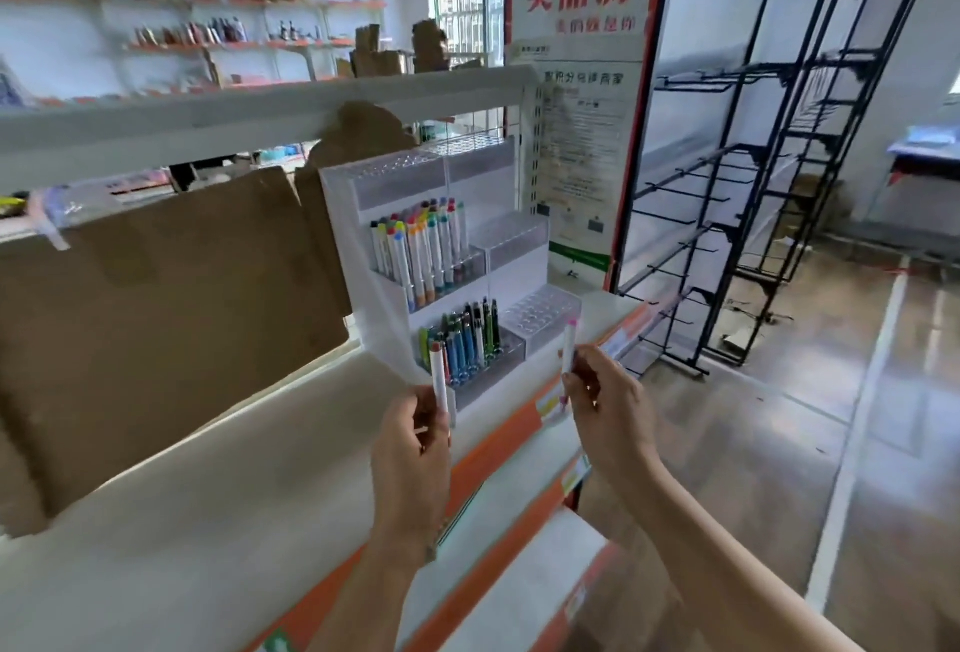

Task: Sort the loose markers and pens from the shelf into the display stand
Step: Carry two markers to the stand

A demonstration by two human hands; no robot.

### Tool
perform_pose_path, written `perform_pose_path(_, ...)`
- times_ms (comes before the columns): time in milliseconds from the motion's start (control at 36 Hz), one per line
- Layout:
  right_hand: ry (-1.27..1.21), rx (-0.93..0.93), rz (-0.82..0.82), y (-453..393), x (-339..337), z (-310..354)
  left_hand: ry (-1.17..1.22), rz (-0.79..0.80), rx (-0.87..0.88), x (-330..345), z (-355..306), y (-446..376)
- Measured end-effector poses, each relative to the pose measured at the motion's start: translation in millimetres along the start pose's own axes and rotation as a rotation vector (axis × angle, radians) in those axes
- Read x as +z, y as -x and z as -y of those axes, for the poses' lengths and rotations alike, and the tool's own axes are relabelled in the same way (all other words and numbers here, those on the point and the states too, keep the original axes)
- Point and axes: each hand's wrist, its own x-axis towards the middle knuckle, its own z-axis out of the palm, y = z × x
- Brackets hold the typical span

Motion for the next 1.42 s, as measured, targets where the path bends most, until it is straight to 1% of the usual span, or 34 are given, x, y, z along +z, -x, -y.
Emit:
perform_pose_path(167, -0.020, -0.025, 0.032, -54.3, 27.3, -3.0, 0.054, -0.050, -0.019, 11.6, 8.1, -52.4)
perform_pose_path(417, -0.169, -0.103, 0.003, -120.4, 57.2, 7.4, -0.022, -0.084, 0.041, 22.2, 12.6, -93.8)
perform_pose_path(528, -0.198, -0.150, 0.003, -145.3, 67.6, 12.7, -0.022, -0.131, 0.001, 31.1, 14.0, -108.9)
perform_pose_path(611, -0.293, -0.210, -0.005, -165.1, 73.0, 17.6, 0.008, -0.183, -0.036, 41.5, 9.9, -119.0)
perform_pose_path(667, -0.335, -0.245, 0.000, -179.1, 77.1, 17.9, -0.013, -0.218, -0.039, 49.0, 8.6, -123.9)
perform_pose_path(722, -0.380, -0.271, 0.047, -193.6, 82.2, 16.3, -0.061, -0.251, -0.039, 57.1, 6.8, -127.8)
perform_pose_path(806, -0.385, -0.316, 0.140, -215.6, 90.1, 12.3, -0.139, -0.361, -0.034, 69.8, -2.3, -134.5)
perform_pose_path(889, -0.390, -0.367, 0.227, -233.7, 96.4, 9.6, -0.215, -0.414, -0.069, 81.0, -10.4, -137.4)
perform_pose_path(972, -0.421, -0.422, 0.279, -244.7, 100.5, 9.7, -0.276, -0.473, -0.096, 90.1, -11.3, -135.8)
perform_pose_path(1056, -0.452, -0.440, 0.364, -250.0, 104.5, 10.6, -0.281, -0.540, -0.119, 97.9, -12.8, -134.2)
perform_pose_path(1111, -0.453, -0.436, 0.411, -251.1, 107.6, 11.3, -0.278, -0.557, -0.128, 100.4, -13.7, -133.6)
perform_pose_path(1222, -0.461, -0.458, 0.450, -251.0, 113.5, 12.8, -0.316, -0.571, -0.118, 102.9, -17.1, -134.2)
perform_pose_path(1417, -0.414, -0.508, 0.457, -253.7, 117.0, 16.0, -0.293, -0.584, -0.117, 101.5, -16.5, -134.7)
